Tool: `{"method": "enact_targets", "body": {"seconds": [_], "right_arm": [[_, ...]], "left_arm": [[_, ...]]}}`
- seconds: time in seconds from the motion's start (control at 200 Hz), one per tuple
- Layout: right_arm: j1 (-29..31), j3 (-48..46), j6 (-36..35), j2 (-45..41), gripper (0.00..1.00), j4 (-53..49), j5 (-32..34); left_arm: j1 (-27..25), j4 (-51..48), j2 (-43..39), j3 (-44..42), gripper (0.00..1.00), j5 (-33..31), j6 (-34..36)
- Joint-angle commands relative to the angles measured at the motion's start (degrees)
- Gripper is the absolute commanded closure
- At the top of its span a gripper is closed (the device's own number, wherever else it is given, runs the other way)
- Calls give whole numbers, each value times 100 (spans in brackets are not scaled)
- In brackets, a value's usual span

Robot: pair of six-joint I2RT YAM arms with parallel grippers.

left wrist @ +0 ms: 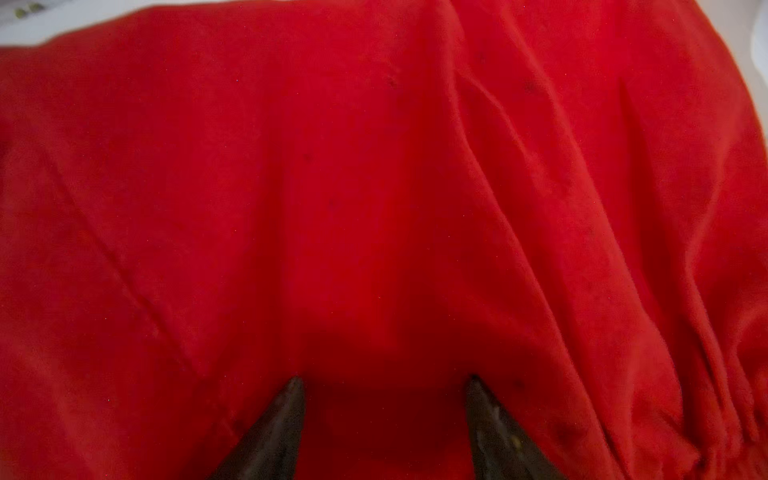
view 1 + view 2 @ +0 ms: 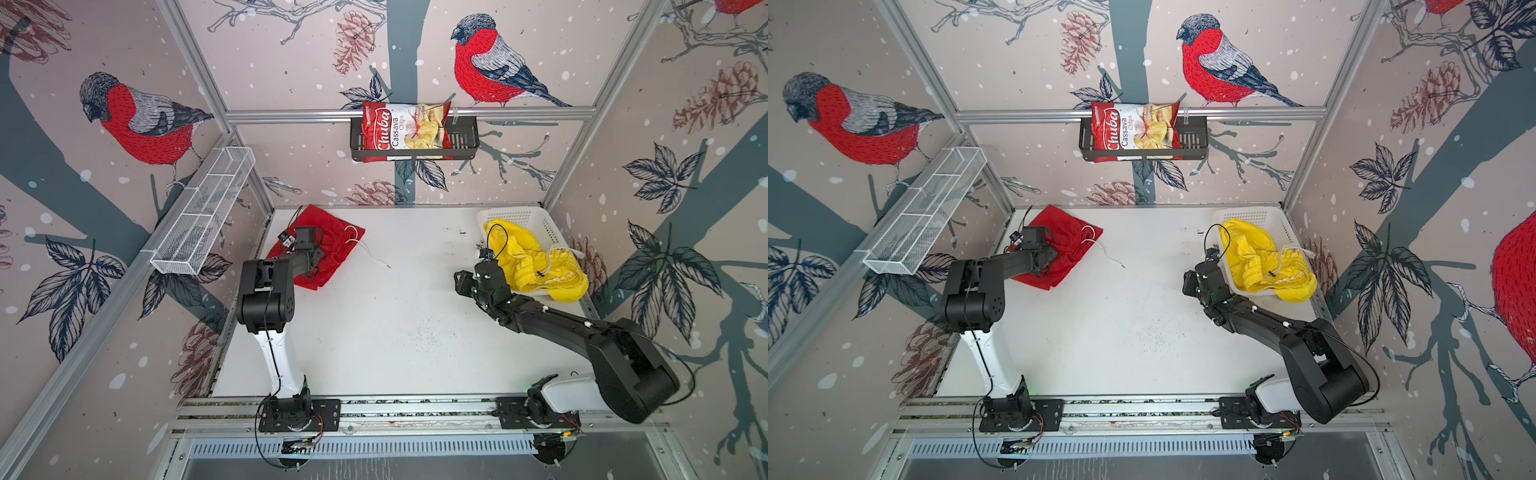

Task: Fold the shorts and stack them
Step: 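Grasp the folded red shorts with the left gripper and drag them farther from the robot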

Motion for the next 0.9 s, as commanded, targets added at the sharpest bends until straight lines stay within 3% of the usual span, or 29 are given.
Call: {"method": "enact_targets", "body": {"seconds": [0.0, 0.215, 0.41, 0.62, 0.895], "right_arm": [[-24, 63, -88, 149, 55, 50, 58], [-76, 164, -127, 479, 56, 158, -65], [-117, 288, -172, 581, 58, 163, -192], [-161, 357, -245, 337, 58, -84, -119], [-297, 372, -134, -863, 52, -936, 697]], "left_arm": [[116, -839, 280, 225, 38, 296, -182], [137, -956, 558, 646, 38, 284, -328], [138, -658, 287, 166, 38, 531, -484], [-7, -368, -1212, -609, 37, 934, -295], [-548, 287, -3163, -1564, 27, 1133, -18]]}}
